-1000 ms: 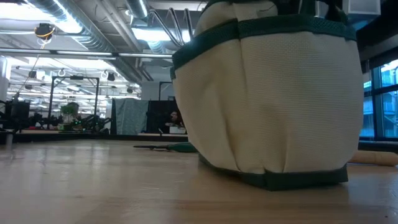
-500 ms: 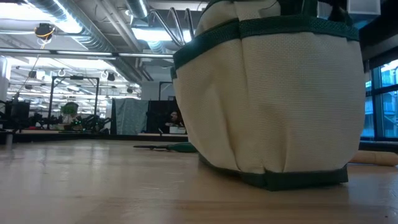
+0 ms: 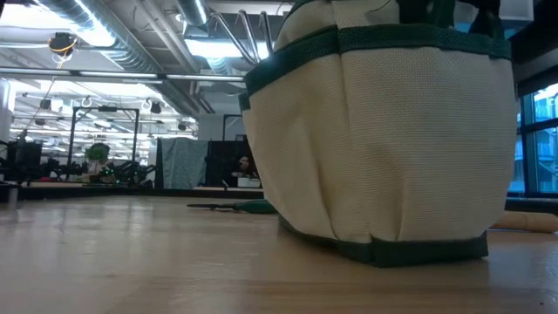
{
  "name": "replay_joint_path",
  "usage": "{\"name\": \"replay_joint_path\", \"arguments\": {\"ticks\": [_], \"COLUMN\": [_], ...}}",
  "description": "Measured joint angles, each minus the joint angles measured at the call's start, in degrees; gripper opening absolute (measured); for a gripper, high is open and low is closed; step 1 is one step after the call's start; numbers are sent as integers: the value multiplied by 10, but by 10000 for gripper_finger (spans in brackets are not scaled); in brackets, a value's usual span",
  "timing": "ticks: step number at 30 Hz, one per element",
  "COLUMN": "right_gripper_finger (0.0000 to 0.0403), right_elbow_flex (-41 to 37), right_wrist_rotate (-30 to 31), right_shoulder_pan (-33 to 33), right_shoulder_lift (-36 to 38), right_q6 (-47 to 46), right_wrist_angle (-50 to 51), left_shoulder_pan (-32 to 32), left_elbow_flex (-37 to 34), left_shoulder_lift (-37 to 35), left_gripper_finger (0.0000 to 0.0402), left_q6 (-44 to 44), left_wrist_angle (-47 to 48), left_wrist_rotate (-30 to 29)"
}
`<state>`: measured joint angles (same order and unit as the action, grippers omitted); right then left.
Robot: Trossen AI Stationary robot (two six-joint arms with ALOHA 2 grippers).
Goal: Pick & Place Garden tools in Gardening bag
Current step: Put the shear scissors into the gardening bag
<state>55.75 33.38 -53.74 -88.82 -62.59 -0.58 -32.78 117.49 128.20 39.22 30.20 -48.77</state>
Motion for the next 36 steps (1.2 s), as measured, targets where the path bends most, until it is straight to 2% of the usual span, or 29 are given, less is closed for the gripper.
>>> {"name": "replay_joint_path", "arguments": {"ticks": [9, 12, 16, 19, 25, 30, 36], "right_gripper_finger": [1, 1, 1, 1, 0, 0, 0], "right_elbow_flex": [0, 0, 0, 0, 0, 0, 0], "right_wrist_rotate": [-6, -6, -6, -6, -6, -6, -5], "right_shoulder_pan": [-4, -4, -4, -4, -4, -4, -3], "right_shoulder_lift": [0, 0, 0, 0, 0, 0, 0], "right_q6": [-2, -6, -11, -11, -11, -11, -11], "right_wrist_angle": [0, 0, 0, 0, 0, 0, 0], "left_shoulder_pan": [12, 18, 21, 17, -12, -39, -61], "left_elbow_flex": [0, 0, 0, 0, 0, 0, 0], "left_shoulder_lift": [0, 0, 0, 0, 0, 0, 0], "left_gripper_finger": [137, 99, 17, 9, 7, 5, 4], "left_q6": [8, 22, 32, 42, 70, 133, 156], "left_wrist_angle": [1, 12, 23, 29, 42, 81, 101], "left_wrist_rotate": [16, 32, 60, 59, -2, -64, -98]}}
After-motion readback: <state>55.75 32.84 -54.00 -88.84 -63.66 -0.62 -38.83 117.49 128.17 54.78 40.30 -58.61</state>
